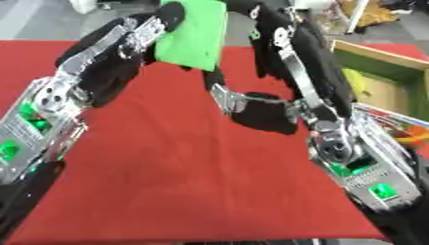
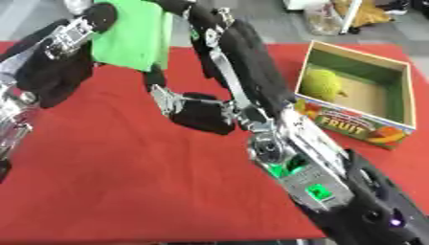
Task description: Pick up the objects with one hand, pass them to the other hand, and then place them into the box on the other side of the table.
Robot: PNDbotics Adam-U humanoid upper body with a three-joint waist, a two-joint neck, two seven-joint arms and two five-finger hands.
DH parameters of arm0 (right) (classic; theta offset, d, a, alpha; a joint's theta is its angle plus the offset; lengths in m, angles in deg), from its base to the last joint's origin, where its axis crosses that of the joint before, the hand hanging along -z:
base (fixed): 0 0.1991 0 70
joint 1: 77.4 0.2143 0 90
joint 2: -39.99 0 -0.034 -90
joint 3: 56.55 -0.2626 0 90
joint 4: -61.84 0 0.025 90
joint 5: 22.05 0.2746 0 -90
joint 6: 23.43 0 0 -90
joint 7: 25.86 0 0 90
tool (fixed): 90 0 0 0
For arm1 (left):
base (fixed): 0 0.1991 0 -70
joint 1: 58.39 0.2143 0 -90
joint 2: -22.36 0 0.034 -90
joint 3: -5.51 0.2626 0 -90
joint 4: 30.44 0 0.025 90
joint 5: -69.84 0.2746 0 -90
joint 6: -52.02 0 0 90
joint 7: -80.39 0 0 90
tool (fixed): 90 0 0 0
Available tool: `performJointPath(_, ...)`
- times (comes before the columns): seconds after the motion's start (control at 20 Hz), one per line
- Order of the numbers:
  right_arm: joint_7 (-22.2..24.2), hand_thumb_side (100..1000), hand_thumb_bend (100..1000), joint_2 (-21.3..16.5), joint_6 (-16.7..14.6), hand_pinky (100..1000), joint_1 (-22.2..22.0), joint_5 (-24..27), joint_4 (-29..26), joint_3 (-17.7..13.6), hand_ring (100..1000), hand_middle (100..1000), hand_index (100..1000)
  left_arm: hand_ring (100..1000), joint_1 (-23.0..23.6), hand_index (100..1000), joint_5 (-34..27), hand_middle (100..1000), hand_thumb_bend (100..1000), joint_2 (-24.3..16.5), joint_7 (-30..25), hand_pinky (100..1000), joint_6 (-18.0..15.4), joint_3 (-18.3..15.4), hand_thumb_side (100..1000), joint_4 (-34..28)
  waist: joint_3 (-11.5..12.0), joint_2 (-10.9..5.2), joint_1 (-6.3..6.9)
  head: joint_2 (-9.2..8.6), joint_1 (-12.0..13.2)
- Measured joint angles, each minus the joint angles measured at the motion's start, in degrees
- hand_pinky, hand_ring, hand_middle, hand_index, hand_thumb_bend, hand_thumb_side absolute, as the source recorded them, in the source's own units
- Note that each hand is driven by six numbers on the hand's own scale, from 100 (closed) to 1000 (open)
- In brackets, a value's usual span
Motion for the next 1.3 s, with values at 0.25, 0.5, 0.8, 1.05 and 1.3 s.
performJointPath(0.25,-4.37,200,100,0.0,0.68,100,0.01,1.44,0.0,-0.16,241,100,534,621,0.37,768,0.8,643,302,-0.08,-2.59,832,-0.84,0.33,823,-0.34,-0.01,0.0,0.0,0.0,-0.05)
performJointPath(0.5,-5.54,207,100,-0.11,0.77,100,0.01,2.11,0.09,-0.66,244,100,533,613,0.42,757,1.6,617,297,-0.47,-5.08,831,-1.91,0.39,819,-0.92,-0.01,0.0,0.0,0.0,-0.07)
performJointPath(0.8,-3.76,309,168,-0.55,-0.61,149,0.01,2.49,0.25,-0.86,294,128,762,591,0.43,719,1.64,577,231,-0.48,-6.27,824,-2.27,0.66,766,-1.32,-0.01,0.0,0.0,0.0,-0.07)
performJointPath(1.05,5.19,404,227,-0.68,-4.18,193,0.02,1.34,0.38,-0.51,339,183,899,577,0.43,698,1.51,557,177,-0.48,-5.69,819,-2.2,0.69,733,-1.36,-0.02,0.0,0.0,0.0,-0.07)
performJointPath(1.3,14.56,425,233,-1.04,-7.69,198,0.1,-0.21,0.35,-2.03,345,188,903,575,0.83,695,1.16,554,173,-0.87,-4.86,819,-1.89,0.7,731,-1.19,-0.03,0.0,0.0,0.0,-0.06)
